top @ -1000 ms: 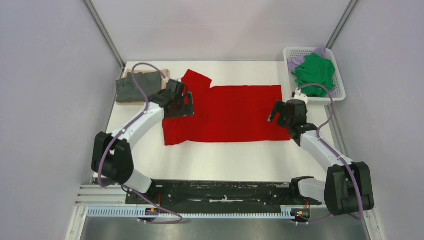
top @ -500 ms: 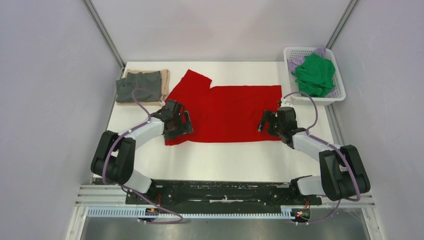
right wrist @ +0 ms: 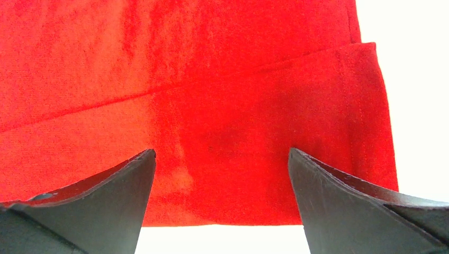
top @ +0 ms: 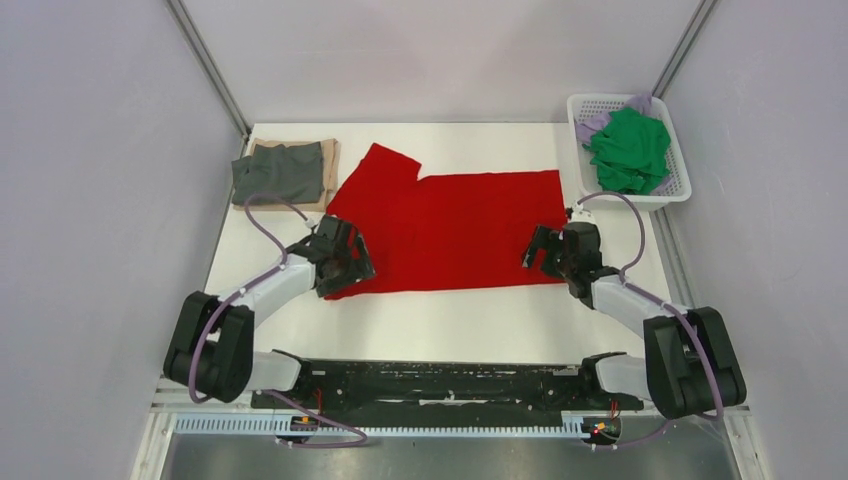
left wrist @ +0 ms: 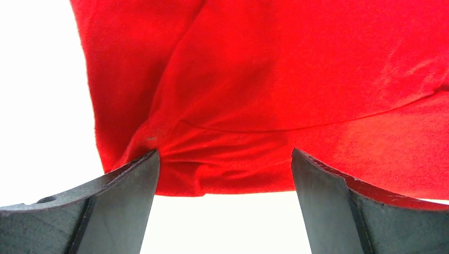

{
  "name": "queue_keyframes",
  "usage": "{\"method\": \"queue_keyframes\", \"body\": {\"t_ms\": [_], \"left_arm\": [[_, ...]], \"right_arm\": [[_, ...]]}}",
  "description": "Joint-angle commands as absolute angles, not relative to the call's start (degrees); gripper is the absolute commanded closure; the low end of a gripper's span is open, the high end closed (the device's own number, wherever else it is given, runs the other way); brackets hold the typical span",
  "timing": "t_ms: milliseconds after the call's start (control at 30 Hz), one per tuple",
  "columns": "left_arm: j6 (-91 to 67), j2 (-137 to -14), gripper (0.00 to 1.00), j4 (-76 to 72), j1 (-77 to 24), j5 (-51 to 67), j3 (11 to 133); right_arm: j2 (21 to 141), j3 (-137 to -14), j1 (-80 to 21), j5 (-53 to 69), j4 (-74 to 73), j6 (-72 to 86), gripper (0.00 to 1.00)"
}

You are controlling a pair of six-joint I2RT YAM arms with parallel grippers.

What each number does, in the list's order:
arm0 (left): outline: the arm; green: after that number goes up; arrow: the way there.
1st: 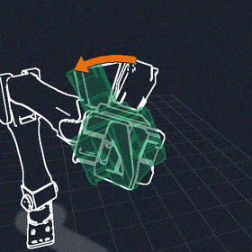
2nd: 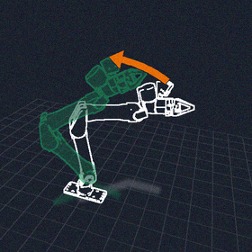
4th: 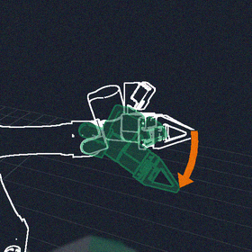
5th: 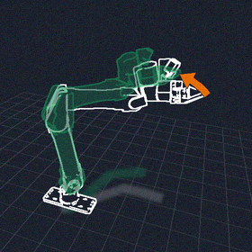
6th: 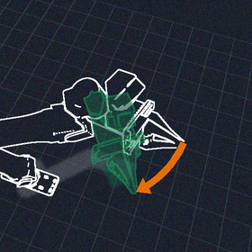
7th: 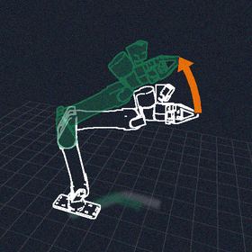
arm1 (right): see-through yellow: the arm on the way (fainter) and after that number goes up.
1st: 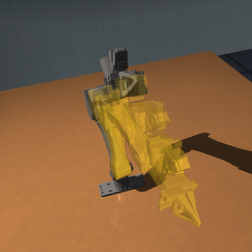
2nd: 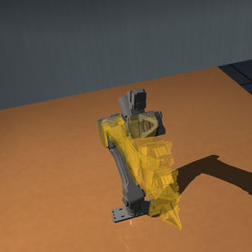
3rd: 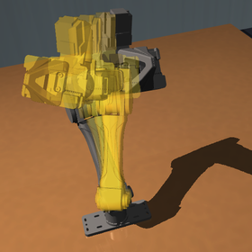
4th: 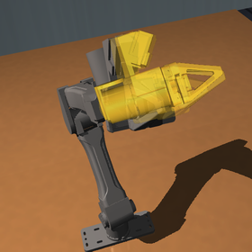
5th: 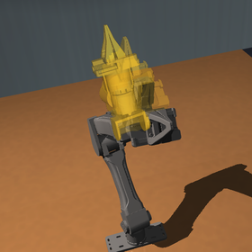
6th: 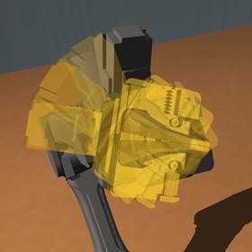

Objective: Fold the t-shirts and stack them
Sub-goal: Fold the flattened tshirt in 1/3 of the way

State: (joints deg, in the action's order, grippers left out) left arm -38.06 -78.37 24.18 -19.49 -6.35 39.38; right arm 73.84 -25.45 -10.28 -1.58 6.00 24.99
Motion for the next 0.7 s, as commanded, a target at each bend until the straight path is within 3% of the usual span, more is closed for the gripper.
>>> {"method": "queue_keyframes", "body": {"t_ms": [0,467,667], "left_arm": [[-42.3,-73.7,0.00,31.3,-18.9,-8.2,35.2],[-48.1,-65.1,0.00,36.5,-19.8,-6.7,30.8],[-47.4,-58.4,0.00,39.9,-20.0,-8.4,35.1]], "right_arm": [[71.1,-21.6,-9.6,-4.5,-6.5,25.0,0.02],[54.9,-13.2,-10.1,-3.3,-18.0,26.5,0.02],[46.4,-16.5,-11.0,-3.0,-20.8,24.8,0.02]]}}
